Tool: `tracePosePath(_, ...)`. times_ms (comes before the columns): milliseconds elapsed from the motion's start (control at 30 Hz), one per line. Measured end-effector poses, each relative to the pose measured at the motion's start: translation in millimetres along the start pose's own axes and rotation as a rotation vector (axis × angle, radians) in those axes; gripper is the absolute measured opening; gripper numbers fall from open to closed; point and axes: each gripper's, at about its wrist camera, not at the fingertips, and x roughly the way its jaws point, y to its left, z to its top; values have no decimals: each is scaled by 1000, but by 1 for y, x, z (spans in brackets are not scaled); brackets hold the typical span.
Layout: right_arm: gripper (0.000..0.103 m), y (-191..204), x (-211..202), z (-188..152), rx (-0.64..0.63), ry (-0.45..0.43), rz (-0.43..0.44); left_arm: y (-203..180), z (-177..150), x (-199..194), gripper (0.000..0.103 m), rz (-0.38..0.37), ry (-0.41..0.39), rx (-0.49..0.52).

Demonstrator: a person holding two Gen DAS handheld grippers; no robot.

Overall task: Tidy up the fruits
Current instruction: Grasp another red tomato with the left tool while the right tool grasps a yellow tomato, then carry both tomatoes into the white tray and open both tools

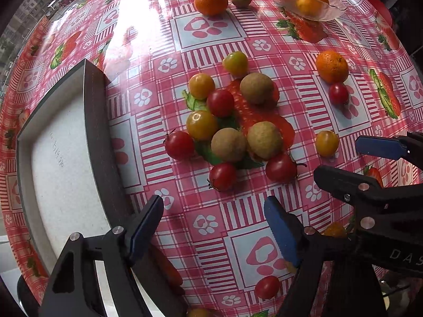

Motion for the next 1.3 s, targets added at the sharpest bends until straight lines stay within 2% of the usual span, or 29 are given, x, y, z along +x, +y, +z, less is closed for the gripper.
tracePosePath(67,65,4,5,5,-14,2,1,1,5,2,81,2,-2,0)
tracePosePath(200,59,18,11,16,-47,-15,-8,1,13,0,80,-4,-21,-10)
tracePosePath(233,59,20,11,18,-49,-17,-6,0,17,0,79,-9,-23,-11)
tracePosePath(300,58,24,12,22,-51,-23,-1,-5,26,3,68,-25,-27,-15)
tracePosePath(333,55,29,15,27,-53,-25,-3,-10,30,4,66,-28,-27,-12)
tracePosePath(400,43,34,16,30,-61,-30,-6,-14,35,3,58,-33,-28,-9)
tracePosePath(467,23,37,17,33,-70,-29,-9,-18,38,1,51,-43,-30,-11)
tracePosePath(533,23,40,20,36,-64,-29,-7,-22,40,-3,41,-46,-40,-10)
tracePosePath(600,23,41,20,37,-54,-31,0,-23,41,-5,24,-53,-45,-15)
tracePosePath(633,23,40,20,36,-48,-33,4,-21,42,-7,22,-66,-44,-24)
tracePosePath(700,23,36,17,32,-31,-37,18,-18,42,-4,22,-113,-40,-52)
tracePosePath(933,23,28,8,24,31,-52,58,-1,37,-20,22,-162,-47,-96)
tracePosePath(1200,23,32,-4,8,46,-55,81,9,20,-61,22,-174,-80,-103)
tracePosePath(1300,23,37,-10,3,42,-56,84,16,18,-59,22,-174,-97,-105)
